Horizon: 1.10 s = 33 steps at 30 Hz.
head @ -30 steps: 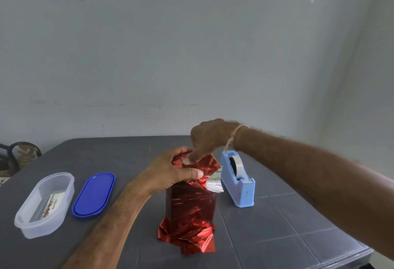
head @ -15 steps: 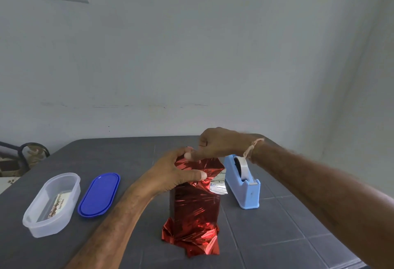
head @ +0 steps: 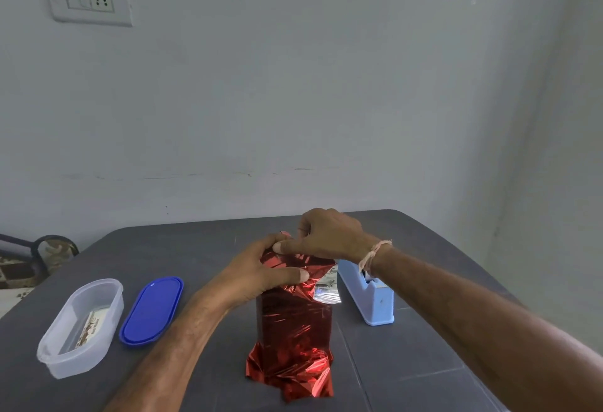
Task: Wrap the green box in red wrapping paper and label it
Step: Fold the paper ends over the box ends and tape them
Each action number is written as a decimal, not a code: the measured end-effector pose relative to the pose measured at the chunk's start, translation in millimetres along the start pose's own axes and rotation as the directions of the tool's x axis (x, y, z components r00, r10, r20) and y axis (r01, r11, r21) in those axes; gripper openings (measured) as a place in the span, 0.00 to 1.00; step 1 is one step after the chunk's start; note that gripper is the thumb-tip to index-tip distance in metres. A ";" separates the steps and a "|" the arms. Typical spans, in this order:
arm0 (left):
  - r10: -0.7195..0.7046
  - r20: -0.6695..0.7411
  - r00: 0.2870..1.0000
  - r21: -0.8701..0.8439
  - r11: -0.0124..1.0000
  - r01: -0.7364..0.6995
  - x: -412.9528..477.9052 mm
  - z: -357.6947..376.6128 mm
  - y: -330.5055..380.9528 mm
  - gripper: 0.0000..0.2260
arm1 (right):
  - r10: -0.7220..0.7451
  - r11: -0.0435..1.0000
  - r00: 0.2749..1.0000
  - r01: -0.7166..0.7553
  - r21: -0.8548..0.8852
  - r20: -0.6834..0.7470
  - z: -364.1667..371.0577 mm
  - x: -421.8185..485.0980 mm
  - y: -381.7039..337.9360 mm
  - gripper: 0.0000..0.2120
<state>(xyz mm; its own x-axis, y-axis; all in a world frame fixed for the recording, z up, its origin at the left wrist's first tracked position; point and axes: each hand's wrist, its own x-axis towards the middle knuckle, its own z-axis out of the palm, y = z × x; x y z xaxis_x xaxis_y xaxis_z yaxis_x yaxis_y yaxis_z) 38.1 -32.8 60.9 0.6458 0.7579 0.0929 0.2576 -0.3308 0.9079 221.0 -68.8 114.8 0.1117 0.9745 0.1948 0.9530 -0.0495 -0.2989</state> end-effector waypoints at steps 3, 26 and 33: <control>-0.001 0.009 1.000 -0.017 1.000 0.001 -3.8 -2.2 3.3 0.33 | -0.035 0.961 0.998 0.022 0.276 0.043 -4.7 -2.9 6.1 0.23; 0.560 -0.340 0.756 0.524 0.780 -0.342 -29.3 14.9 5.3 0.15 | -0.067 0.680 0.998 0.040 0.733 0.008 5.1 -52.3 53.1 0.23; 0.309 -0.383 0.871 0.158 0.950 -0.268 -17.2 17.7 23.0 0.12 | 0.002 0.634 0.999 -0.032 0.773 0.040 0.6 -56.7 49.6 0.27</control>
<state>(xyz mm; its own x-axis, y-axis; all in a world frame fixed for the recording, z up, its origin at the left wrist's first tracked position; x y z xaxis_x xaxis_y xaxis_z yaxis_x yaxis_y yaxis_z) 45.6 -63.4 72.9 0.3667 0.7728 0.5180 0.1850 -0.6063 0.7734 261.8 -126.3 88.3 0.1023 0.9823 0.1566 0.3830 0.1064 -0.9176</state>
